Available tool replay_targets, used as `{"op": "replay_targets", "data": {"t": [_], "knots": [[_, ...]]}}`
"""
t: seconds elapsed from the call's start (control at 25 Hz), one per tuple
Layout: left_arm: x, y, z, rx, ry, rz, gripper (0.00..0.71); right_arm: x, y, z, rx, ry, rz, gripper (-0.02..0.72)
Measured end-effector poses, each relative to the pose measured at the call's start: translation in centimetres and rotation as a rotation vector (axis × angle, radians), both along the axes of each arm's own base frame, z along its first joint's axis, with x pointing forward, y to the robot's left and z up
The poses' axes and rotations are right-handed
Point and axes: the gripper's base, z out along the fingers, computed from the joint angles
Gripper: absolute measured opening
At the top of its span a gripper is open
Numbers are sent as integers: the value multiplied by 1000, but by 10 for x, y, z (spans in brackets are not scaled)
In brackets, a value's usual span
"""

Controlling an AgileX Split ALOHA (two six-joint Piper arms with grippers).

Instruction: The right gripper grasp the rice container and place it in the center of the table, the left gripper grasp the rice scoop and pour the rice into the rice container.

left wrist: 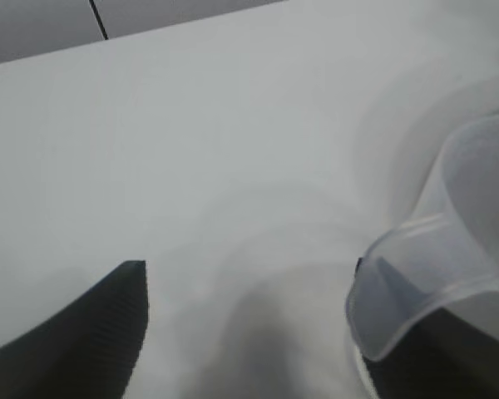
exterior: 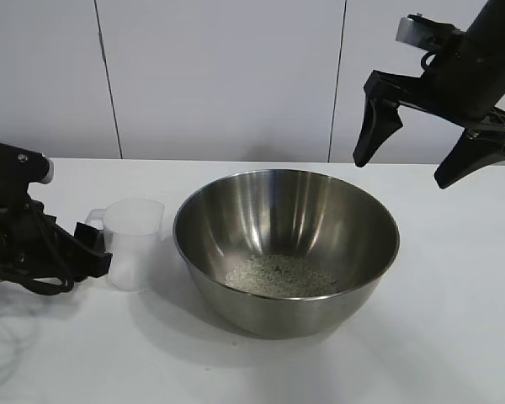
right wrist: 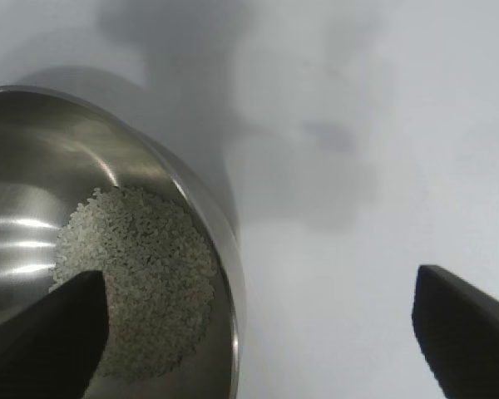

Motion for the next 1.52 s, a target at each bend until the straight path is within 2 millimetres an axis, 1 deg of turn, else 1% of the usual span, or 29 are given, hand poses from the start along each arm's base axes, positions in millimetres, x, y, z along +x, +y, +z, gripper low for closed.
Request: {"op": "replay_targets", "data": {"t": [0.08, 0.28, 0.4, 0.56, 0.64, 0.76, 0.88, 0.96, 1.12, 1.28, 1.4, 1.52], "knots": [[-2, 1, -1, 3, 10, 0, 594, 0, 0, 0, 0, -1, 0, 683], [-12, 4, 7, 4, 17, 0, 627, 0, 0, 0, 1, 0, 0, 683], [-17, 6, 7, 7, 26, -2, 633, 0, 0, 0, 1, 0, 0, 683], [-29, 9, 5, 23, 61, -22, 633, 0, 0, 0, 1, 0, 0, 683], [-35, 11, 7, 25, 66, -24, 633, 0, 0, 0, 1, 0, 0, 683], [-41, 13, 19, 18, 54, -26, 636, 0, 0, 0, 1, 0, 0, 683], [-44, 14, 35, 8, 62, -26, 636, 0, 0, 0, 1, 0, 0, 683], [-47, 15, 44, 7, 107, -20, 636, 0, 0, 0, 1, 0, 0, 683], [-45, 12, 70, -45, 208, 8, 636, 0, 0, 0, 1, 0, 0, 683], [-34, 2, 106, -76, 325, 6, 636, 0, 0, 0, 1, 0, 0, 683], [-23, -6, 139, -78, 393, -13, 636, 0, 0, 0, 2, 0, -1, 683], [-12, -13, 176, -75, 458, -36, 636, 0, 0, 0, 3, 0, -2, 683]]}}
